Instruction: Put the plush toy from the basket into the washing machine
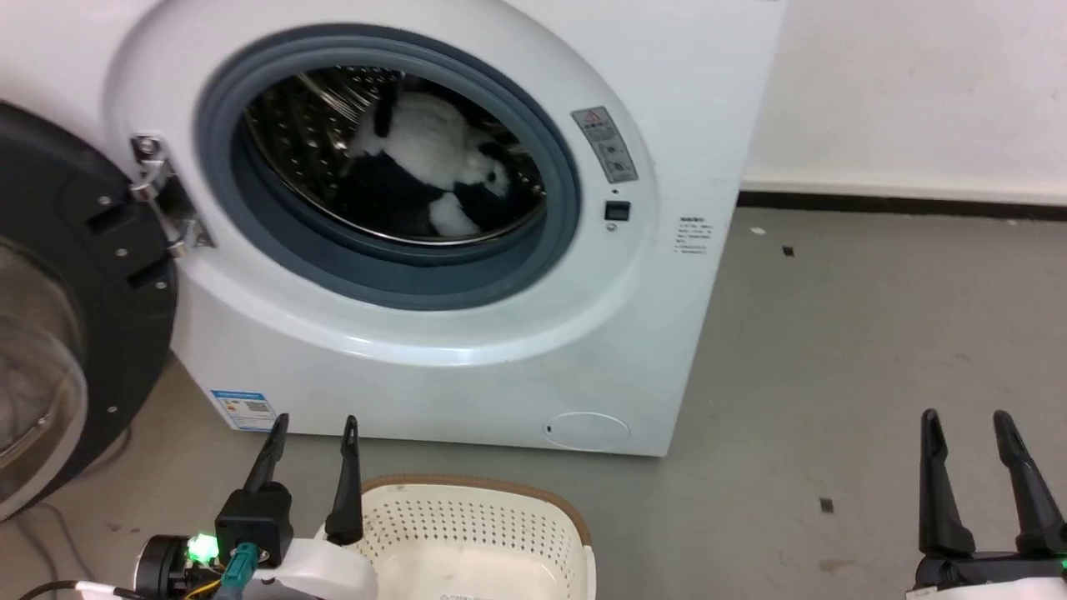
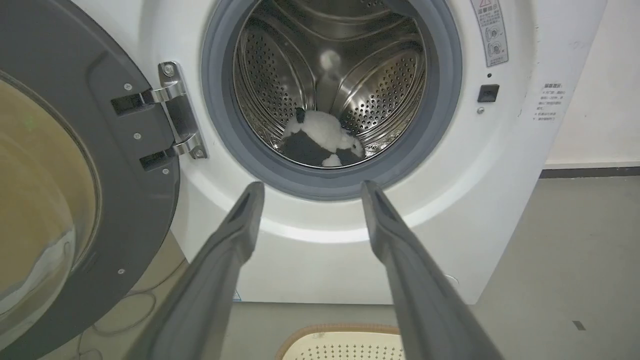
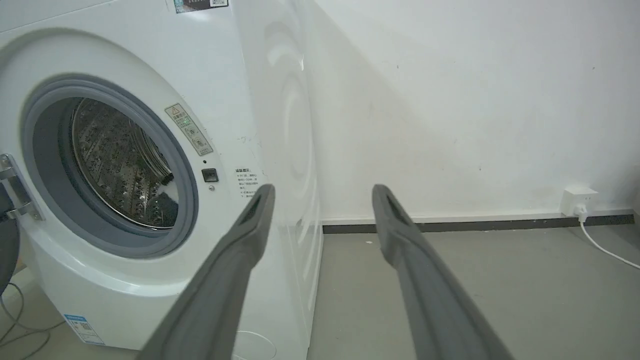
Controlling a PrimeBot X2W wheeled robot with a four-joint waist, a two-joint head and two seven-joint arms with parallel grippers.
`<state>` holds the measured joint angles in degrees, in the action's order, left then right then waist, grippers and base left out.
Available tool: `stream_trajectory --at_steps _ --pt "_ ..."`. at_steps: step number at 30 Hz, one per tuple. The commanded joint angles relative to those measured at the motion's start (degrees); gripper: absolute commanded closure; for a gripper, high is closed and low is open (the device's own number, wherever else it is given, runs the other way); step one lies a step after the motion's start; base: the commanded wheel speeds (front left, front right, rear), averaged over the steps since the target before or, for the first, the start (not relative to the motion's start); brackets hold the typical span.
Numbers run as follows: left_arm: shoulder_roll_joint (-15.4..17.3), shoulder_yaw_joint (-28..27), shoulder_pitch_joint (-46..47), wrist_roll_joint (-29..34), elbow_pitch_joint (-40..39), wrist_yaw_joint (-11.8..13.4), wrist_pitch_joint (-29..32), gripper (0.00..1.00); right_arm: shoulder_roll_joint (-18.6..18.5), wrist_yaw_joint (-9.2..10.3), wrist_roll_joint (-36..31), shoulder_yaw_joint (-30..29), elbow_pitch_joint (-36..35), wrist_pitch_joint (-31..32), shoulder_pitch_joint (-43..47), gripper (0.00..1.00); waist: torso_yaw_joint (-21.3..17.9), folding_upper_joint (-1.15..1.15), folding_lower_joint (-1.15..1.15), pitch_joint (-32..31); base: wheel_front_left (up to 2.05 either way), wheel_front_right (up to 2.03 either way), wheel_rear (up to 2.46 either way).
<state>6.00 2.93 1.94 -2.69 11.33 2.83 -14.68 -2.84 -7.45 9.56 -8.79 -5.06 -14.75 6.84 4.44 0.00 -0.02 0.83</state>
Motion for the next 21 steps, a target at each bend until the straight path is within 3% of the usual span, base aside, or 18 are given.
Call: stream_trajectory --at_steps 1,2,21 --pt "-0.19 -0.16 -0.71 0.03 0.16 -0.18 -0.32 0.0 -0.04 -0.03 0.49 -0.01 0.25 -0.25 0.73 0.0 0.78 0.0 0.02 -0.61 0.0 0.0 0.0" --pt "-0.09 -0.15 -0.02 -0.02 0.17 -0.07 0.0 1.0 0.0 0.0 0.0 -0.03 0.13 -0.01 0.01 1.0 0.53 0.0 0.02 -0.37 0.0 0.0 0.0" --pt "-0.4 -0.51 -0.27 0.34 -1.36 -0.36 2.01 1.0 0.0 0.0 -1.31 1.19 0.77 1.99 -0.96 1.0 -0.11 0.0 0.02 -0.48 0.0 0.0 0.0"
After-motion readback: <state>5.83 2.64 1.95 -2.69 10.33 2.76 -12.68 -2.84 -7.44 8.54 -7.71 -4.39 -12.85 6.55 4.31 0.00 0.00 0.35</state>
